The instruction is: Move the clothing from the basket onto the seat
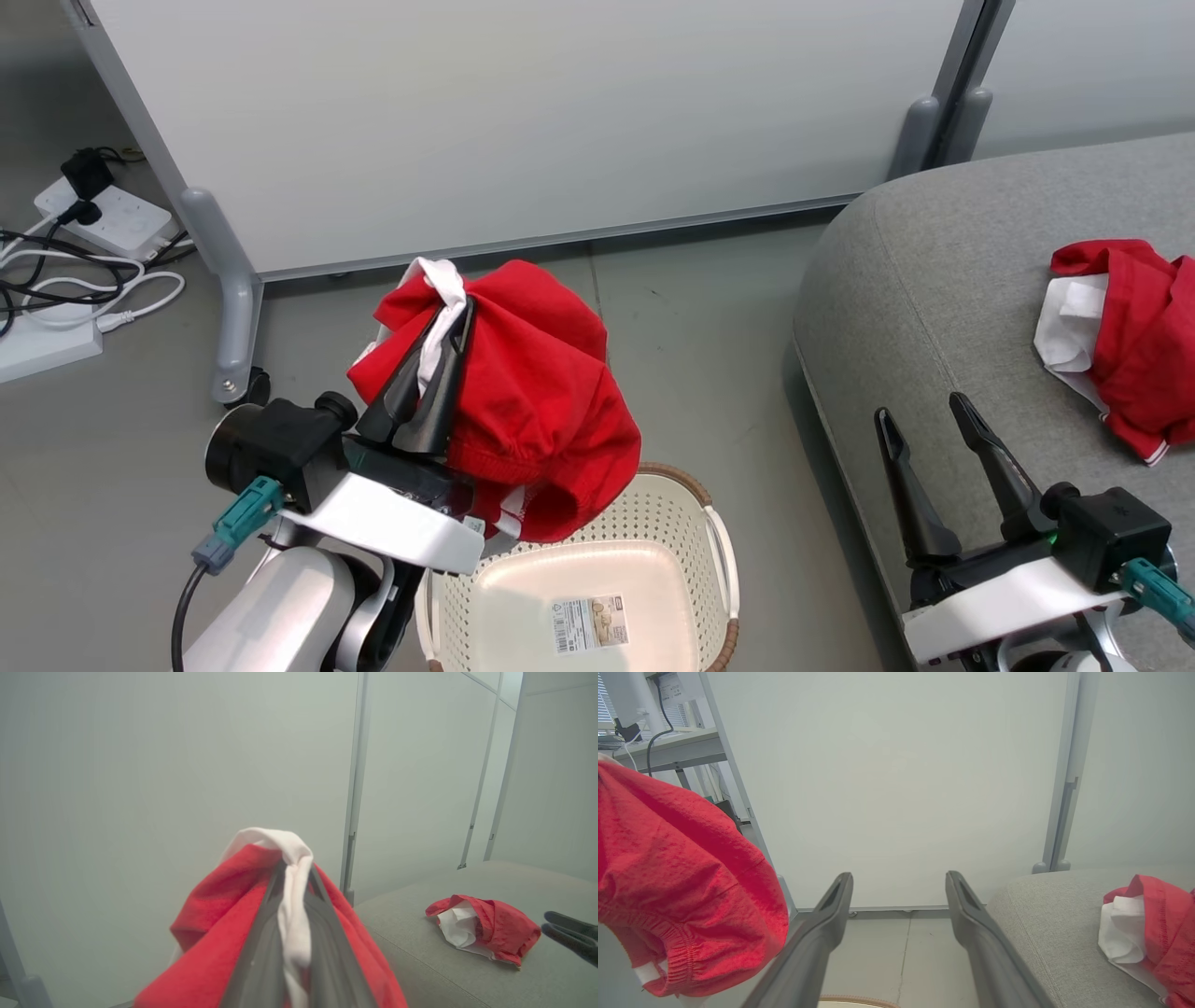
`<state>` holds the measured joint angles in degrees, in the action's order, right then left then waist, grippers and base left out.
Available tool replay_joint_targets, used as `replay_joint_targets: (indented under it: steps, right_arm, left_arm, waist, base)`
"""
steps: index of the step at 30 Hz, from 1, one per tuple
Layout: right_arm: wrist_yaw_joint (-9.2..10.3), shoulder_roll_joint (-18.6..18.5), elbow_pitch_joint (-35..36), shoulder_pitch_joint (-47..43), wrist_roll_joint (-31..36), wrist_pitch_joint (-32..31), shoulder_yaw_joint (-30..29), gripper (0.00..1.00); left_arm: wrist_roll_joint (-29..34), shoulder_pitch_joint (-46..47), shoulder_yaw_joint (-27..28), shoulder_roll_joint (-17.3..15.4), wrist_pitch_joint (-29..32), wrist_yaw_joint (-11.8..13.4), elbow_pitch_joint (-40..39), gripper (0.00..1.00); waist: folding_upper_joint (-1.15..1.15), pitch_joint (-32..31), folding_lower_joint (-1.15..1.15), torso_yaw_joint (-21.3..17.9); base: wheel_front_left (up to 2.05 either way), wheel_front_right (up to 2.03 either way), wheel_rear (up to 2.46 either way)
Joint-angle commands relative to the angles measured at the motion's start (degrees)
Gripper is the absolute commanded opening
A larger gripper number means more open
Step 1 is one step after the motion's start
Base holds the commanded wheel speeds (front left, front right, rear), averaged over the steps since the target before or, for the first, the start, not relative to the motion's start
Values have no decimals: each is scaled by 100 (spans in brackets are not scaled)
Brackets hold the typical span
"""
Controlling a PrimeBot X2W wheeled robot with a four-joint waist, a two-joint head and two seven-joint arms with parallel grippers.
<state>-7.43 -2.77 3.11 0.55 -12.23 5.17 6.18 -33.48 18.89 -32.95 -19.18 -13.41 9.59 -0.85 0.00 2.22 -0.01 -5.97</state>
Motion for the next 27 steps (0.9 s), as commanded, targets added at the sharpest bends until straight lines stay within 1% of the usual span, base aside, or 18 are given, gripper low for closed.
replay_joint_targets:
  steps: [1, 4, 10, 12, 14, 21, 27]
  right_arm:
    - [-12, -27, 36, -67, -28, -22, -10, 100]
    - [-12, -27, 75, -74, -19, -48, -26, 100]
    - [-12, -27, 84, -85, -19, -49, -6, 100]
    - [-12, -27, 86, -88, -26, -48, -6, 100]
    - [-12, -27, 96, -94, -37, -44, -21, 100]
    - [-12, -27, 108, -81, -26, -39, -31, 100]
    - [-12, -27, 142, 33, 39, -30, 73, 100]
  left_arm:
    - [24, -75, 8, -28, -42, -52, -4, 0]
    - [79, -42, -2, -32, -87, -173, 38, 0]
    - [106, -13, 96, 65, -158, -410, 215, 0]
    - [117, -27, 118, 82, -162, -423, 239, 0]
    - [141, -50, 187, 129, -176, -497, 291, 0]
    - [266, -50, 332, 260, -176, -626, 334, 0]
    - [382, -18, 384, 391, -177, -765, 358, 0]
  waist:
    - [0, -19, 1, 5]
    - [0, -26, 1, 22]
    - [0, -31, 1, 26]
    - [0, -31, 1, 26]
    - [0, -14, 1, 37]
    - [0, 20, 1, 81]
    - [0, 39, 1, 202]
  base:
    - [0, 0, 0]
    - [0, 0, 0]
    - [0, 0, 0]
    - [0, 0, 0]
    - [0, 0, 0]
    - [0, 0, 0]
    - [0, 0, 0]
